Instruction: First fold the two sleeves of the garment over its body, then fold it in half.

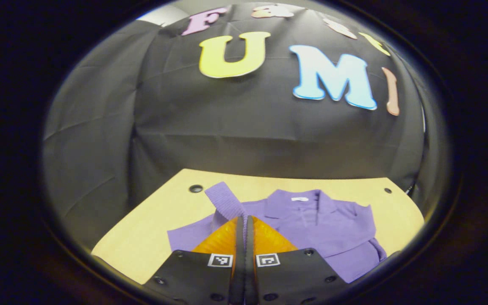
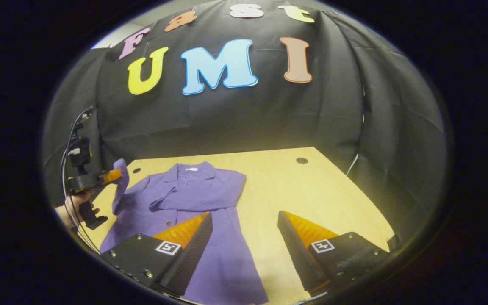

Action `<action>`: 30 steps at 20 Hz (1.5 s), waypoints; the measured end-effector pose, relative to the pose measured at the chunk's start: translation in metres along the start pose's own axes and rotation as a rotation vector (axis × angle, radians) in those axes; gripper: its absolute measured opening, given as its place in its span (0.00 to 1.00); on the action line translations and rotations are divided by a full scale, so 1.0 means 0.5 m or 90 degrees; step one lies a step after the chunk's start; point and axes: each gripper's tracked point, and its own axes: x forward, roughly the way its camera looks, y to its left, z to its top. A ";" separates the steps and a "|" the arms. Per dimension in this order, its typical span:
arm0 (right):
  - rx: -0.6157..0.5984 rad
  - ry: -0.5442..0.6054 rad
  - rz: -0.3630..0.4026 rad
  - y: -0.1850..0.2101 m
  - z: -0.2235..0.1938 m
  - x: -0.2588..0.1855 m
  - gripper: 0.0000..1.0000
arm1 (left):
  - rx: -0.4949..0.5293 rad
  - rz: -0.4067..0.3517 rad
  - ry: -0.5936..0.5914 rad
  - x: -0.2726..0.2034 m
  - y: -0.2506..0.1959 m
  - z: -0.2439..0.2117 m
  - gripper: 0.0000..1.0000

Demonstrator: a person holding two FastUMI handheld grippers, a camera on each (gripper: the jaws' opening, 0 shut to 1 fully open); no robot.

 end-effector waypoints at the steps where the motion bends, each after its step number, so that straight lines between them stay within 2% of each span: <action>1: 0.000 0.003 0.003 -0.004 -0.006 -0.002 0.96 | 0.013 -0.018 0.001 0.006 -0.043 0.000 0.06; 10: -0.002 0.022 -0.001 -0.091 -0.050 -0.002 0.96 | 0.126 -0.131 -0.012 0.042 -0.344 -0.009 0.06; 16: -0.007 0.042 0.009 -0.135 -0.069 -0.008 0.96 | 0.177 -0.174 -0.002 0.077 -0.514 -0.056 0.06; 20: -0.019 0.060 0.032 -0.141 -0.089 -0.005 0.96 | 0.194 -0.176 0.034 0.106 -0.560 -0.128 0.06; 25: -0.026 0.071 0.042 -0.139 -0.113 -0.006 0.96 | 0.173 -0.188 0.079 0.122 -0.577 -0.196 0.06; 27: -0.018 0.077 0.045 -0.129 -0.116 -0.007 0.96 | 0.167 -0.203 0.096 0.120 -0.587 -0.214 0.11; 28: -0.016 0.079 0.050 -0.121 -0.117 -0.009 0.96 | 0.161 -0.208 0.098 0.119 -0.589 -0.216 0.19; 30: -0.028 0.081 0.052 -0.110 -0.119 -0.006 0.96 | 0.153 -0.227 0.093 0.104 -0.600 -0.209 0.24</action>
